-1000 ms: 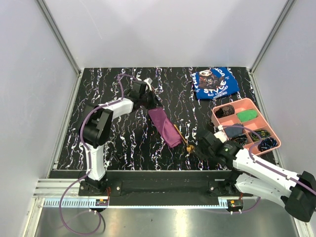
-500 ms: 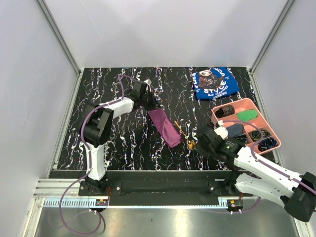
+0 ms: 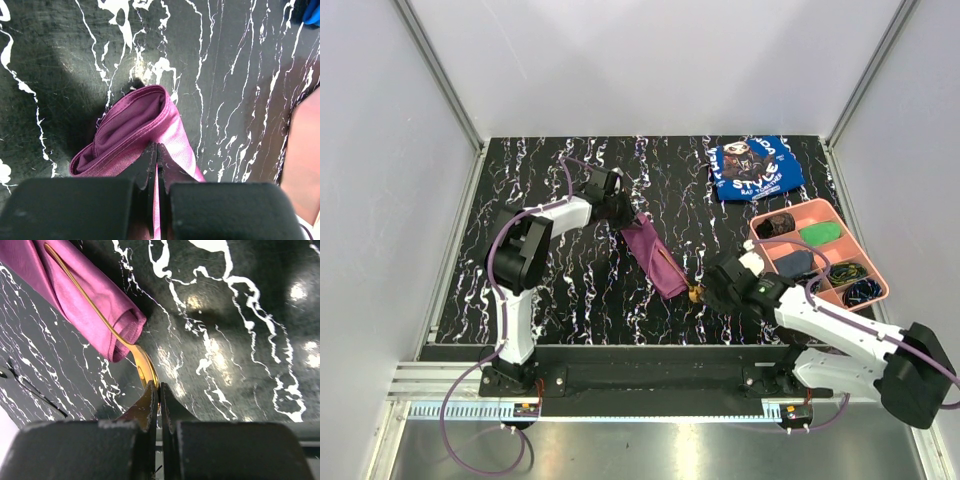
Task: Fold the napkin into a case and place the utensils inside
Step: Stuff into the slanted gap of the folded napkin, then pick up the spoon from the corner of the board, then pass from the left arm to the right
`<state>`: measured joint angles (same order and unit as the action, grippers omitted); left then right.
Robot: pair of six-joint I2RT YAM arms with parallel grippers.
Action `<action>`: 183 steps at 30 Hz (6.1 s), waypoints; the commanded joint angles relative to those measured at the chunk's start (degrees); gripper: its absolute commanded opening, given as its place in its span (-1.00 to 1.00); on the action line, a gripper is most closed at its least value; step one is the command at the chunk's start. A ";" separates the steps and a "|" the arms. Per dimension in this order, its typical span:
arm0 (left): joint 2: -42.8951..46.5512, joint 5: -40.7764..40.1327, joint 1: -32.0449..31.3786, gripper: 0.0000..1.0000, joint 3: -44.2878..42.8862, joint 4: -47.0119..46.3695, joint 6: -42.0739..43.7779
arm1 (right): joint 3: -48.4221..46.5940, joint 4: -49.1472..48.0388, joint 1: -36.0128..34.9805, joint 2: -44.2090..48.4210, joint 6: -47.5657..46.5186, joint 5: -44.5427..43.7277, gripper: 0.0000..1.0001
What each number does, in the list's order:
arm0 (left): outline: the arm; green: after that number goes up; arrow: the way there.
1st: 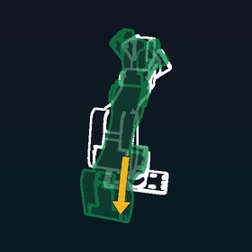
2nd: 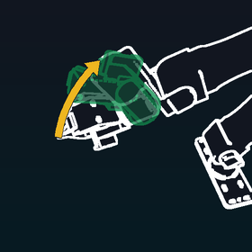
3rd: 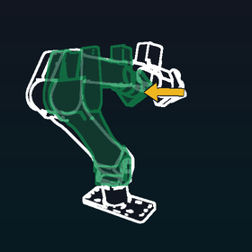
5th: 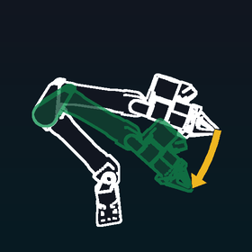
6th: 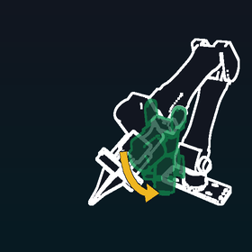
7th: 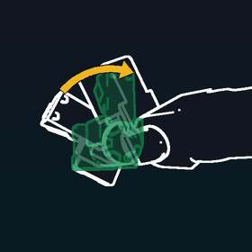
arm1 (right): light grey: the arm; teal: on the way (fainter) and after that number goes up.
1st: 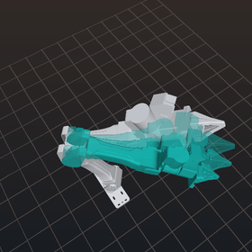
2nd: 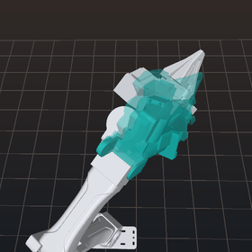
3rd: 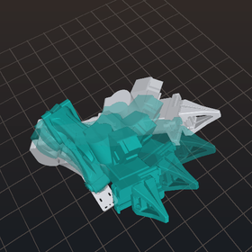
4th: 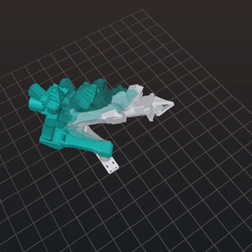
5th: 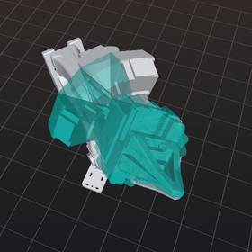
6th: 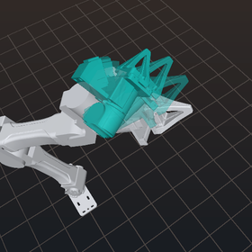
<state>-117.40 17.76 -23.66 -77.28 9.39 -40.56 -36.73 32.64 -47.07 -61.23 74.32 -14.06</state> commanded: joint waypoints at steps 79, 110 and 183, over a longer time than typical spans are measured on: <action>-6.77 -0.70 8.19 -0.83 -19.57 10.47 5.65 | -9.85 -36.51 12.53 -30.43 -6.47 16.87 -1.00; 2.78 -2.47 10.12 0.13 -18.27 17.06 7.77 | -14.95 -36.01 14.20 -35.28 -13.05 24.52 -0.03; 43.23 3.33 5.12 -1.00 21.21 10.74 5.23 | -25.86 -59.24 4.09 -44.23 -31.45 53.09 0.62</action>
<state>-74.30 18.09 -16.99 -52.27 22.94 -32.34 -62.94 -12.82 -40.88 -104.09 36.95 39.66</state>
